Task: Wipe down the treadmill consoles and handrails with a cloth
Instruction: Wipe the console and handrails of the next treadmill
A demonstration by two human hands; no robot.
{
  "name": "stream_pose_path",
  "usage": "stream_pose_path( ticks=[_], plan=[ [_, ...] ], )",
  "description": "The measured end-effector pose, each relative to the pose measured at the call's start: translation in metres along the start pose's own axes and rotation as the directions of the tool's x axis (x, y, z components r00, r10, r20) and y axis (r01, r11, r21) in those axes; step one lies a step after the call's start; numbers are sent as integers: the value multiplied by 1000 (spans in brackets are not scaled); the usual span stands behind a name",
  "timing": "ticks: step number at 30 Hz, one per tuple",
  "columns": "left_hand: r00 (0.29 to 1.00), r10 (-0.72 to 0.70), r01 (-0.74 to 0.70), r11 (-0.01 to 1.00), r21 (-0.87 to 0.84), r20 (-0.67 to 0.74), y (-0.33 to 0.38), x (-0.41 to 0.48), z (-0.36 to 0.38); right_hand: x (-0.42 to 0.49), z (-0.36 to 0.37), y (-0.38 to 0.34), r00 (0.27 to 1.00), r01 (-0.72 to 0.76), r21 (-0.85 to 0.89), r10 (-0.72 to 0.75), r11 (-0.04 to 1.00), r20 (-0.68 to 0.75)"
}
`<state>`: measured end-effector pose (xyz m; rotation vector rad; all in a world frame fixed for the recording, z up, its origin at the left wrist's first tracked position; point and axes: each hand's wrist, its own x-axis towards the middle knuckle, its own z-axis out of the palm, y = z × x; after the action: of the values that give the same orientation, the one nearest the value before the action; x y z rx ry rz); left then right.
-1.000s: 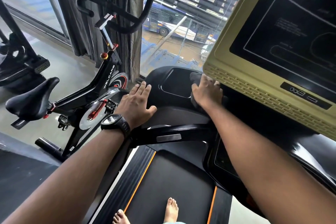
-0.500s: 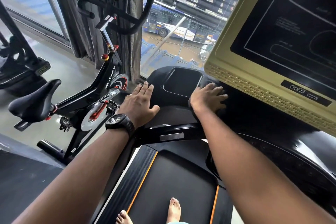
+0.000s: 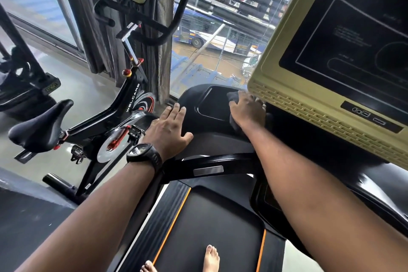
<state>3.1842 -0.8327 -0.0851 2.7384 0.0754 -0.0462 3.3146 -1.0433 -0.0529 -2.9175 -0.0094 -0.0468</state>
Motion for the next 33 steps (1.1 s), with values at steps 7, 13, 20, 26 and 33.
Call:
stream_pose_path(
  ticks=[7, 13, 20, 26, 33],
  plan=[
    [1000, -1, 1, 1000, -14, 3, 0, -2, -2, 7, 2, -4, 917, -398, -73, 399, 914, -8],
    [1000, -4, 4, 1000, -20, 0, 0, 0, -1, -52, 25, -20, 928, -364, -155, 371, 918, 18],
    [1000, 9, -9, 1000, -26, 17, -1, -2, -3, -25, 6, 3, 891, -449, -81, 453, 890, 37],
    [1000, 11, -11, 1000, -20, 15, -1, 0, -2, -65, 30, -29, 940, -338, -115, 340, 934, -6],
    [1000, 18, -18, 1000, -19, 4, -2, -1, 0, -15, 5, 8, 984, -174, -42, 175, 984, 20]
  ],
)
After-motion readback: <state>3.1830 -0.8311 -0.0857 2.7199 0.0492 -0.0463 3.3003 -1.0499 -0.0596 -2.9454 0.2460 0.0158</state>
